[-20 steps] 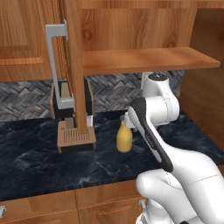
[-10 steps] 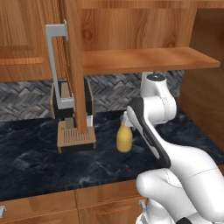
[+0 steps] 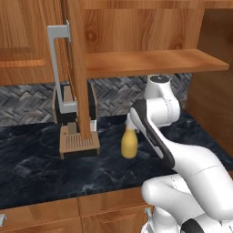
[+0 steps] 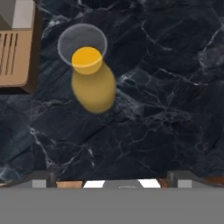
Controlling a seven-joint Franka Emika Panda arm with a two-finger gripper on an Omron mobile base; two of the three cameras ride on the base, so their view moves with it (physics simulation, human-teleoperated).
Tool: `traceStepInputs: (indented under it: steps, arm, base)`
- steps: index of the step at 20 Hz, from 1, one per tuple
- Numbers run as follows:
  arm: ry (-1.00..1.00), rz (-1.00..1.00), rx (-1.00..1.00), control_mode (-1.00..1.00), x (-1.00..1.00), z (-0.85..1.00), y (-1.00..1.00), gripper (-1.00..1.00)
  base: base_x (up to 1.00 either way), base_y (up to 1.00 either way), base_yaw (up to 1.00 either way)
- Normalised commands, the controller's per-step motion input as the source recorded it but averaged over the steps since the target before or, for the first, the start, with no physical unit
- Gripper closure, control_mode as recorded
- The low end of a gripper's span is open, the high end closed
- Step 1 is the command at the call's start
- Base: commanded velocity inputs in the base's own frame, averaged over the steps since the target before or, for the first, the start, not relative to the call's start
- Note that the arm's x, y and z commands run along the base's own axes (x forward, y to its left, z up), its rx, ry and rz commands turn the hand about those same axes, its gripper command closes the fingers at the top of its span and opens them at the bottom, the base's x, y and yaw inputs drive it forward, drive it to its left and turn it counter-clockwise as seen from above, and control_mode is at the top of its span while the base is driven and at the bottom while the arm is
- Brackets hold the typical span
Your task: There is a tray on the dining counter. Grab the cup, mug, and pitcher and place them on the tray. The pitcher may be placed next to the tray if it cannot fit the tray.
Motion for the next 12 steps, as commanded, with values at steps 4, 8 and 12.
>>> traceStepInputs:
  steps: [4,8,12]
  arm:
    - [0.0,0.0,0.0,-1.0,0.18,-0.05,0.03,-1.0]
    - [0.0,0.0,0.0,-1.0,0.19,-0.01,0.08,-1.0]
    - [0.0,0.0,0.0,-1.0,0.21,0.0,0.07,-1.0]
  base:
    - [0.0,0.0,0.0]
    - [0.0,0.0,0.0]
    - [0.0,0.0,0.0]
